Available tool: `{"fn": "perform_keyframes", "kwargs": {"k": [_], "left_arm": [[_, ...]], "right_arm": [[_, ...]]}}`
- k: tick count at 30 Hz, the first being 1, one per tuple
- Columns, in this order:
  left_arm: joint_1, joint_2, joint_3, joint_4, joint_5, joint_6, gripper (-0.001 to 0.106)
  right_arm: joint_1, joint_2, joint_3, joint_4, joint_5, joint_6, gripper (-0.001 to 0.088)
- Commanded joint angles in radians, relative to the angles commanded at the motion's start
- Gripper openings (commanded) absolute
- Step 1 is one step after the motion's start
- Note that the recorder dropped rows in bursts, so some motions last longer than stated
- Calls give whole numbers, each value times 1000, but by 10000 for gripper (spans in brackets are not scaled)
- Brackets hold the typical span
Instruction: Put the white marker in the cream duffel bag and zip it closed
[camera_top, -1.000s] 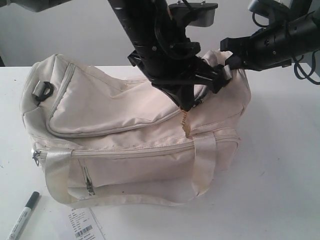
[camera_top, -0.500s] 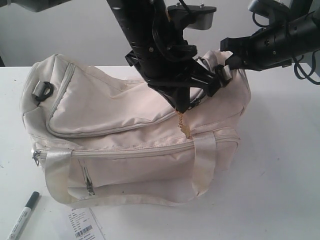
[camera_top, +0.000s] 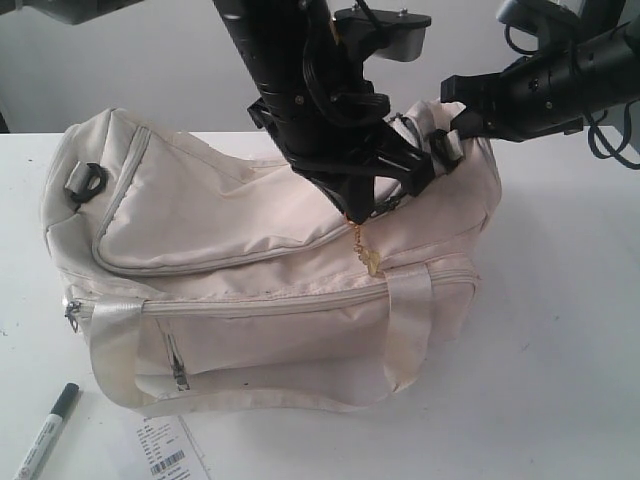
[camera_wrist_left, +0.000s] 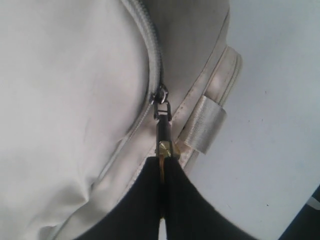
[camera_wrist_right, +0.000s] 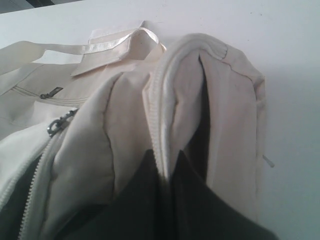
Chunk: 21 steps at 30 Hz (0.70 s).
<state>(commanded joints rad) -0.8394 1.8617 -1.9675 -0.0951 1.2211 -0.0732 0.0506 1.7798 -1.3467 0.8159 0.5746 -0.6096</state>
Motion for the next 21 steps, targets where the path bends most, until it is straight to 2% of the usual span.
{"fn": "perform_keyframes", "kwargs": {"k": [21], "left_arm": [[0,-6,0,0,0,26,0]], "right_arm": [[0,0,0,0,0,0,0]]}}
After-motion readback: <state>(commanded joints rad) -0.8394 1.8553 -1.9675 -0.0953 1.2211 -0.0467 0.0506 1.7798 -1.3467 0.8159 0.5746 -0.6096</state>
